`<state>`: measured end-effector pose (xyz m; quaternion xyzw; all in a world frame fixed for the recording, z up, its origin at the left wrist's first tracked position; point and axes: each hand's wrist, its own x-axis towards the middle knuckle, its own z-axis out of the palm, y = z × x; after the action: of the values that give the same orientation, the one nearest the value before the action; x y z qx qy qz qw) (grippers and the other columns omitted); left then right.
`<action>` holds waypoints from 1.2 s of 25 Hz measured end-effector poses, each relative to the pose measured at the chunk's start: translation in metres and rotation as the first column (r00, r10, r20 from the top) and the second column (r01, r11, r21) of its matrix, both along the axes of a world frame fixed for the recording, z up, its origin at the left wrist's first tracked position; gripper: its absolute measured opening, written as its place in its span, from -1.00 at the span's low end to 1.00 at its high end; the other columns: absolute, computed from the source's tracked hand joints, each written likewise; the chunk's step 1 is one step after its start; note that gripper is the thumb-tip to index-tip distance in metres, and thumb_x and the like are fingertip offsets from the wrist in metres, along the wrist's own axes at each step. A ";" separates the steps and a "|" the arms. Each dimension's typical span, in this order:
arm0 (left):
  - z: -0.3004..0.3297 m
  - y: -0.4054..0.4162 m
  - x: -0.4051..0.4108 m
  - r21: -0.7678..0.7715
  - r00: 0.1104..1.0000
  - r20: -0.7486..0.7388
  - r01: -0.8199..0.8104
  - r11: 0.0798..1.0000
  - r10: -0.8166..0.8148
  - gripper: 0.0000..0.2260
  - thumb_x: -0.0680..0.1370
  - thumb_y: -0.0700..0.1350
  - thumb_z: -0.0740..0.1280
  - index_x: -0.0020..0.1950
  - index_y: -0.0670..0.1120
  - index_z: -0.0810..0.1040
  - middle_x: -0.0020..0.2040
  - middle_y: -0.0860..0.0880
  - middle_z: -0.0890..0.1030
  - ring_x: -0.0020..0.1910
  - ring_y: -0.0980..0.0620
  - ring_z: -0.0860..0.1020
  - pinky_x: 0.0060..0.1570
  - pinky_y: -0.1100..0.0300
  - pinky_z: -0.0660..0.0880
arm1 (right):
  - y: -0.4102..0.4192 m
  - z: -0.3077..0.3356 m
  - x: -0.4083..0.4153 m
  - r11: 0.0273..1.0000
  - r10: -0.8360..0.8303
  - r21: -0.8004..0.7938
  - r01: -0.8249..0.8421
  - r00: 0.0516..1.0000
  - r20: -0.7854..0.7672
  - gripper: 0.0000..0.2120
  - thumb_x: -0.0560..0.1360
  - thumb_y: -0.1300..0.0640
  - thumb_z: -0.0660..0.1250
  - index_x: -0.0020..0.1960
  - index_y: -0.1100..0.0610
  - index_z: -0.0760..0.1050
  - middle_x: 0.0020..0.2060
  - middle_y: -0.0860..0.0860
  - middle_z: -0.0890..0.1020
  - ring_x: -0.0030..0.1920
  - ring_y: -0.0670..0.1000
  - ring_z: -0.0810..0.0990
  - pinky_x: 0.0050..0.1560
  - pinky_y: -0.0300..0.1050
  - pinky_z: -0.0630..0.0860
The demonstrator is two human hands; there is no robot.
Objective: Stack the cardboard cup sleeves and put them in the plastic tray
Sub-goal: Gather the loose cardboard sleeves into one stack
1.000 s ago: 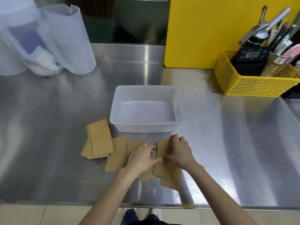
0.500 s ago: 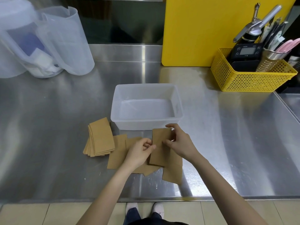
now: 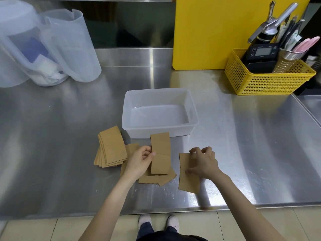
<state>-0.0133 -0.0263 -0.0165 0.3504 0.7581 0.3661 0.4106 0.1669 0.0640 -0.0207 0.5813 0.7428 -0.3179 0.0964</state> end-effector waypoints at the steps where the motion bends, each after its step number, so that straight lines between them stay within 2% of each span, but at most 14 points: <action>1: 0.000 -0.001 -0.001 -0.003 1.000 -0.002 -0.001 1.000 0.001 -0.80 0.52 -0.11 0.24 0.09 -0.18 0.47 0.02 -0.08 0.57 -0.03 0.05 0.50 0.01 0.15 0.44 | -0.001 -0.001 -0.001 1.000 -0.026 0.006 0.026 1.000 -0.002 -0.37 0.32 0.06 0.46 0.30 0.08 0.26 0.25 0.16 0.23 0.27 0.16 0.25 0.19 -0.05 0.33; 4: -0.001 -0.003 -0.003 -0.010 1.000 -0.023 0.002 1.000 -0.003 -0.79 0.52 -0.09 0.24 0.09 -0.17 0.48 0.09 -0.10 0.61 -0.05 0.05 0.50 0.00 0.17 0.43 | -0.001 -0.003 -0.004 0.997 -0.081 0.007 0.082 0.996 -0.035 -0.42 0.31 0.17 0.44 0.24 0.13 0.25 0.20 0.16 0.28 0.21 0.19 0.31 0.12 -0.03 0.38; 6: 0.000 -0.004 -0.004 -0.010 0.999 -0.034 0.007 1.000 -0.007 -0.79 0.52 -0.09 0.24 0.08 -0.17 0.48 0.10 -0.13 0.62 -0.05 0.03 0.51 -0.01 0.17 0.43 | -0.002 -0.004 -0.004 0.996 -0.085 -0.023 0.083 0.989 -0.120 -0.48 0.33 0.27 0.36 0.21 0.15 0.22 0.12 0.17 0.40 0.11 0.20 0.42 0.01 0.00 0.41; 8: 0.001 -0.006 -0.006 -0.008 1.000 -0.031 0.001 1.000 -0.001 -0.84 0.53 -0.09 0.23 0.04 -0.14 0.46 0.09 -0.15 0.62 0.00 -0.02 0.53 0.02 0.13 0.45 | -0.004 -0.002 -0.004 0.995 -0.095 -0.061 0.082 0.962 -0.257 -0.53 0.38 0.35 0.24 0.24 0.15 0.23 -0.02 0.13 0.48 -0.06 0.17 0.47 -0.14 -0.07 0.42; 10: 0.003 -0.007 -0.008 -0.002 1.000 -0.022 -0.014 1.000 0.014 -0.90 0.53 -0.10 0.22 0.00 -0.09 0.43 0.07 -0.13 0.61 0.04 -0.03 0.53 0.04 0.11 0.49 | -0.006 0.003 -0.004 0.995 -0.093 -0.065 0.074 0.925 -0.367 -0.52 0.41 0.35 0.20 0.29 0.09 0.27 -0.08 0.05 0.46 -0.12 0.09 0.44 -0.27 -0.23 0.37; 11: 0.005 -0.008 -0.008 0.007 1.000 -0.013 -0.024 1.000 0.024 -0.91 0.53 -0.11 0.22 0.00 -0.09 0.41 0.06 -0.11 0.59 0.02 -0.03 0.54 -0.03 0.18 0.51 | -0.005 0.007 -0.004 0.995 -0.094 -0.059 0.077 0.907 -0.411 -0.52 0.43 0.34 0.20 0.31 0.06 0.29 -0.07 0.03 0.46 -0.11 0.07 0.44 -0.27 -0.28 0.35; 13: 0.010 -0.010 -0.009 0.019 0.999 -0.016 -0.031 0.999 0.031 -0.88 0.54 -0.12 0.20 0.05 -0.12 0.40 0.04 -0.07 0.56 -0.09 -0.01 0.52 -0.31 0.47 0.47 | -0.002 0.020 -0.006 0.991 -0.136 -0.075 0.113 0.854 -0.503 -0.54 0.46 0.30 0.20 0.31 -0.01 0.32 -0.04 0.04 0.49 -0.09 0.04 0.47 -0.21 -0.26 0.38; 14: 0.012 -0.011 -0.009 0.020 0.999 -0.027 -0.027 0.999 0.028 -0.84 0.55 -0.13 0.19 0.10 -0.15 0.40 0.04 -0.05 0.54 -0.13 0.00 0.50 -0.41 0.54 0.42 | -0.001 0.027 -0.009 0.985 -0.171 -0.113 0.130 0.811 -0.559 -0.55 0.48 0.28 0.21 0.31 -0.03 0.32 -0.05 0.06 0.51 -0.11 0.02 0.48 -0.19 -0.26 0.40; 16: 0.016 -0.012 -0.010 0.034 0.999 -0.028 -0.016 0.999 0.017 -0.80 0.55 -0.13 0.18 0.15 -0.16 0.40 0.03 -0.02 0.53 -0.18 0.03 0.49 -0.46 0.57 0.38 | 0.000 0.040 -0.015 0.972 -0.227 -0.193 0.130 0.721 -0.654 -0.57 0.50 0.25 0.24 0.30 -0.05 0.31 -0.09 0.06 0.54 -0.15 -0.04 0.50 -0.19 -0.30 0.42; 19: 0.022 -0.015 -0.011 0.076 1.000 0.023 -0.005 0.997 0.004 -0.90 0.55 -0.12 0.18 0.05 -0.07 0.38 0.02 -0.02 0.56 -0.25 0.09 0.50 -0.32 0.43 0.46 | -0.001 0.048 -0.031 0.968 -0.248 -0.208 0.140 0.667 -0.702 -0.66 0.48 0.22 0.28 0.23 0.04 0.39 -0.09 0.05 0.57 -0.12 -0.03 0.53 -0.13 -0.30 0.46; 22: 0.028 -0.019 -0.014 0.093 0.999 0.051 -0.009 0.996 0.004 -0.92 0.55 -0.12 0.19 0.03 -0.03 0.36 0.03 0.03 0.53 -0.24 0.15 0.49 -0.16 0.21 0.50 | -0.003 0.047 -0.048 0.970 -0.242 -0.167 0.175 0.683 -0.690 -0.77 0.47 0.21 0.30 0.13 0.12 0.49 -0.04 0.02 0.59 0.00 0.03 0.55 -0.01 -0.22 0.49; 25: 0.032 -0.022 -0.015 0.098 0.995 0.097 -0.025 0.995 0.015 -0.86 0.55 -0.11 0.18 0.10 -0.05 0.37 0.09 0.02 0.52 -0.22 0.15 0.51 -0.27 0.36 0.50 | -0.008 0.046 -0.061 0.974 -0.226 -0.160 0.159 0.693 -0.685 -0.74 0.46 0.18 0.33 0.14 0.16 0.50 -0.04 0.03 0.59 -0.02 0.02 0.55 -0.05 -0.26 0.50; 27: 0.032 -0.023 -0.017 0.091 0.994 0.111 -0.030 0.995 0.020 -0.81 0.55 -0.08 0.19 0.14 -0.09 0.37 0.16 -0.03 0.54 -0.12 0.11 0.54 -0.24 0.37 0.50 | -0.014 0.045 -0.070 0.983 -0.183 -0.131 0.128 0.720 -0.670 -0.72 0.46 0.14 0.34 0.16 0.16 0.49 -0.08 0.04 0.58 -0.06 0.03 0.56 -0.03 -0.17 0.53; 30: 0.027 -0.024 -0.022 0.054 0.997 0.079 -0.024 0.998 0.020 -0.65 0.52 -0.03 0.22 0.26 -0.15 0.36 0.26 -0.11 0.53 0.18 -0.03 0.51 0.06 0.15 0.46 | -0.019 0.046 -0.081 0.993 -0.120 -0.081 0.088 0.741 -0.661 -0.71 0.46 0.11 0.34 0.16 0.15 0.48 -0.23 -0.04 0.55 -0.14 0.01 0.54 -0.05 -0.11 0.53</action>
<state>-0.0352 -0.0500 0.0107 0.3383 0.7349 0.4047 0.4262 0.0856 0.0449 0.0256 0.4683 0.6875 -0.5253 -0.1790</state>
